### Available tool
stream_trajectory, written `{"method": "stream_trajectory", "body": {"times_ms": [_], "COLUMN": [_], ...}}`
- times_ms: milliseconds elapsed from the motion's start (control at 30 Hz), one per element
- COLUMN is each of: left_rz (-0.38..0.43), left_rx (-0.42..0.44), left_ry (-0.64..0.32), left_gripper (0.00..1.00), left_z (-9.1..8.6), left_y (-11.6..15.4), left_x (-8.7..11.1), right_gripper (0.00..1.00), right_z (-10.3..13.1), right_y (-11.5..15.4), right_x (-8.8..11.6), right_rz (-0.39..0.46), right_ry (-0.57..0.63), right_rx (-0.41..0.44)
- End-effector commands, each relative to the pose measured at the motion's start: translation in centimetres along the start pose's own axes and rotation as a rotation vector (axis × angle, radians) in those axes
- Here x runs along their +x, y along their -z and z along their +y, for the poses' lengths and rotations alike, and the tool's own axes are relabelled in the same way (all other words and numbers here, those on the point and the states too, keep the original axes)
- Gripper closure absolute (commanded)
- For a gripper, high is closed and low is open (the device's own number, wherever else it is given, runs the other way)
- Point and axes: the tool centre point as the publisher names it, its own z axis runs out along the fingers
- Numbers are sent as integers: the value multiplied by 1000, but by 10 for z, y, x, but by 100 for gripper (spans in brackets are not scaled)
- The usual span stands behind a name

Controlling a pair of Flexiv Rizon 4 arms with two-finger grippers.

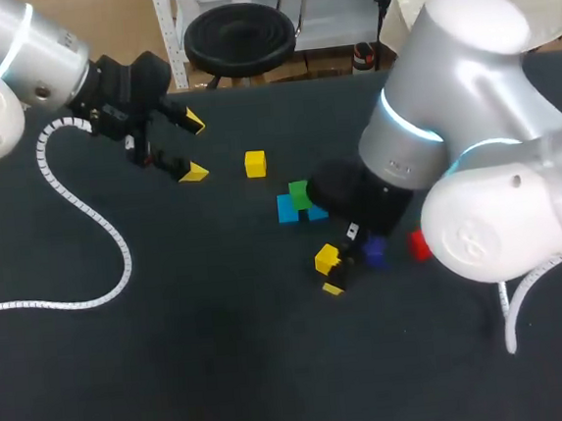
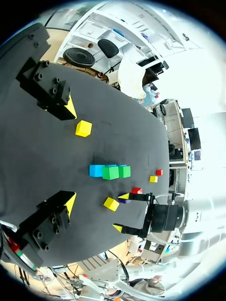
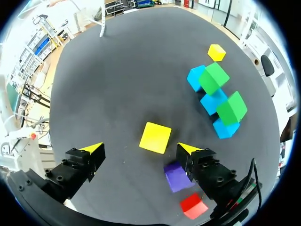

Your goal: Place the blue cubes, place green cubes on the blue cubes, place the yellow cubes on the green cubes, then place the red cubes on the yellow cubes, and place purple cube on the red cubes.

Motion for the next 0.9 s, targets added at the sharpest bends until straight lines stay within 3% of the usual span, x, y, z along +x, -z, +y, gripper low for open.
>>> {"method": "stream_trajectory", "body": {"times_ms": [33, 467, 500, 567, 667, 900], "left_rz": [1, 1, 1, 1, 1, 1], "left_rx": [2, 2, 2, 2, 2, 2], "left_ry": [-1, -1, -1, -1, -1, -1], "left_gripper": [0, 0, 0, 0, 0, 0], "left_z": [1, 1, 1, 1, 1, 1], "left_y": [0, 0, 0, 0, 0, 0], "left_x": [0, 0, 0, 0, 0, 0], "right_gripper": [0, 0, 51, 58, 100, 100], "right_z": [-5, -6, -6, -6, -5, 5], "right_y": [-3, -11, -12, -14, -15, -12], "right_x": [-7, -7, -7, -6, -7, -6], "right_rz": [16, 63, 67, 77, 84, 70], "right_ry": [2, -1, -1, -3, -4, 46], "right_rx": [-15, -19, -21, -24, -25, -17]}}
